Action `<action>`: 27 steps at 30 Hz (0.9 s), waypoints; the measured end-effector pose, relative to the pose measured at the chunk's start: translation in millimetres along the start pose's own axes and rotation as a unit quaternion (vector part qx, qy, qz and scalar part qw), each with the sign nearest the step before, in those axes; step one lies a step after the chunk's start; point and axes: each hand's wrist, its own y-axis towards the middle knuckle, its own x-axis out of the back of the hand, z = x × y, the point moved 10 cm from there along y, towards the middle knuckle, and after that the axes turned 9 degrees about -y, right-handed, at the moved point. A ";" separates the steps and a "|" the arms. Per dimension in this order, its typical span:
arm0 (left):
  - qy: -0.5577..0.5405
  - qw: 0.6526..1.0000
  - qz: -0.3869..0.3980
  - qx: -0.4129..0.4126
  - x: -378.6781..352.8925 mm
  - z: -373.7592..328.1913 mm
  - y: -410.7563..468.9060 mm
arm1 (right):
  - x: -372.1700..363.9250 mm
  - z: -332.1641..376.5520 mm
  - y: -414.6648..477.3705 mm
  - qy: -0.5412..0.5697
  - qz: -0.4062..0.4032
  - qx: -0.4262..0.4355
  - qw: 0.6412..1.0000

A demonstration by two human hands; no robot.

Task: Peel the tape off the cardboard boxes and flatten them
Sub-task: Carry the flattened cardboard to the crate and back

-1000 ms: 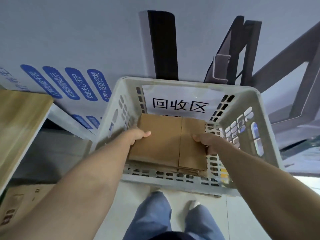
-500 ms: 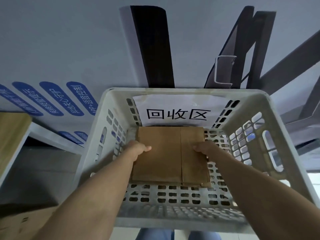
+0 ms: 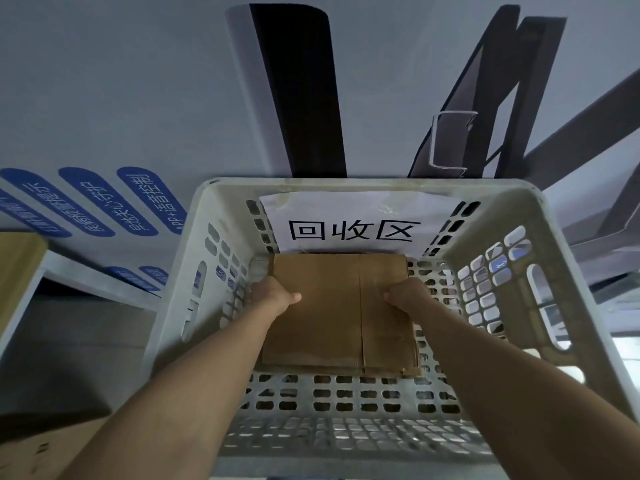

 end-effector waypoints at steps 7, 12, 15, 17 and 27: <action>0.084 0.995 -0.004 -0.054 16.1 -37.5 -25.9 | 34.7 11.9 -25.7 -0.056 -0.056 0.021 0.997; 0.124 0.979 -0.059 -0.148 52.8 -79.4 -62.6 | 79.6 34.5 -66.5 -0.104 -0.106 0.052 0.988; 0.130 0.962 -0.083 -0.226 79.4 -114.6 -98.3 | 105.6 68.6 -103.4 -0.145 -0.128 0.118 0.974; 0.135 0.946 -0.102 -0.278 99.7 -138.1 -131.8 | 124.9 97.7 -133.8 -0.186 -0.160 0.177 0.953; 0.230 0.841 -0.307 -0.381 252.7 -140.2 -350.0 | 175.7 197.1 -380.6 -0.283 -0.389 0.453 0.751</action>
